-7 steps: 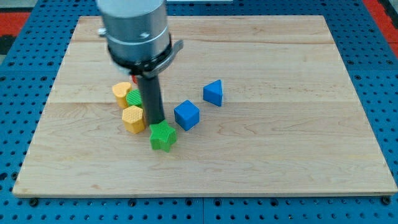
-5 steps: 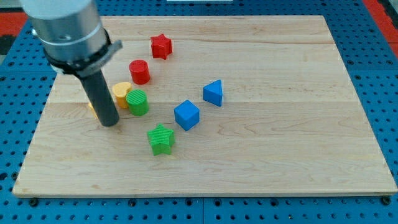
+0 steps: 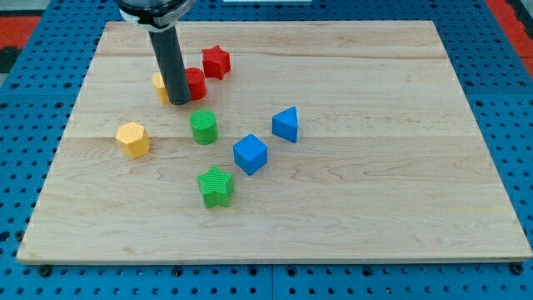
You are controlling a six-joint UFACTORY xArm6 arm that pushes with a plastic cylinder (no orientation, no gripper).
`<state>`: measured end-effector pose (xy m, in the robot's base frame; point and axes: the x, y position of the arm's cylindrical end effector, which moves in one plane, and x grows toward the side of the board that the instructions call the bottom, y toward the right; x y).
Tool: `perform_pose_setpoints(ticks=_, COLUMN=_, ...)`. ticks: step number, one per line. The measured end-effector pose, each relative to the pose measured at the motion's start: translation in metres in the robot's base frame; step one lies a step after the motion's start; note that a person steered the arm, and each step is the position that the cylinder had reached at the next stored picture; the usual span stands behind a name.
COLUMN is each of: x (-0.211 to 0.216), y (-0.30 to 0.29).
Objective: Separate the group of blocks
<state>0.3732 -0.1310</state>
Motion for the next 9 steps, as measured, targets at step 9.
perform_pose_setpoints(ticks=9, x=-0.080, y=0.100)
